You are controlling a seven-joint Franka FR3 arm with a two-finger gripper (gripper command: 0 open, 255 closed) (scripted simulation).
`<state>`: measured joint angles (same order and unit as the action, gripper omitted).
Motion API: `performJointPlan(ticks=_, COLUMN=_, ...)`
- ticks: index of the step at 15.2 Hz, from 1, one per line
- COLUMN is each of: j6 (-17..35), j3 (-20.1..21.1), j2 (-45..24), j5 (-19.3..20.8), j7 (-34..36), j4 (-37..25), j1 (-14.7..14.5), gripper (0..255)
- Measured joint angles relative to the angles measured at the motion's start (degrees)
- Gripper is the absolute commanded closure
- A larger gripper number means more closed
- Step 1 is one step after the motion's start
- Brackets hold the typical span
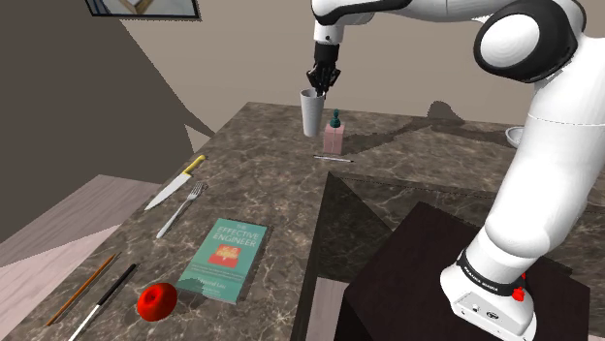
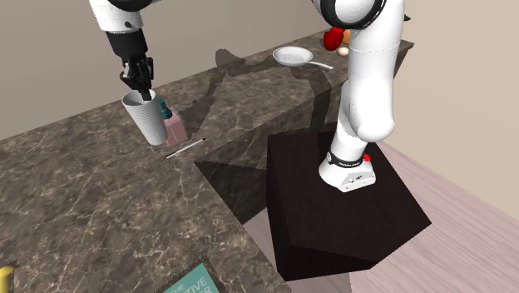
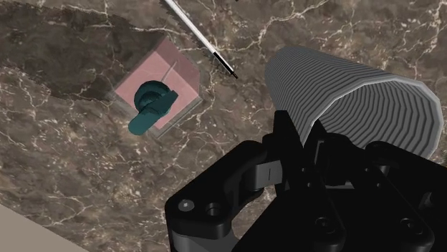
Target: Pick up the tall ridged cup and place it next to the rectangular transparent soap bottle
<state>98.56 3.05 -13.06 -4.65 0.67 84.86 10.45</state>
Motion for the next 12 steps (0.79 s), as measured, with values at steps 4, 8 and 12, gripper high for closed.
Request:
performJointPlan(ticks=4, j6=3.35, j3=0.04, j2=0.33, j5=-0.05, j7=-0.16, j4=3.68, j1=-0.07, gripper=255)
performJointPlan(ticks=8, j6=6.26, j3=0.01, j2=0.38, j5=-0.12, j7=-0.5, j4=6.66, j1=-0.02, gripper=255)
performJointPlan(ticks=12, j6=9.18, j3=0.0, j2=-0.11, j5=-0.18, j7=-0.76, j4=9.1, j1=-0.02, gripper=255)
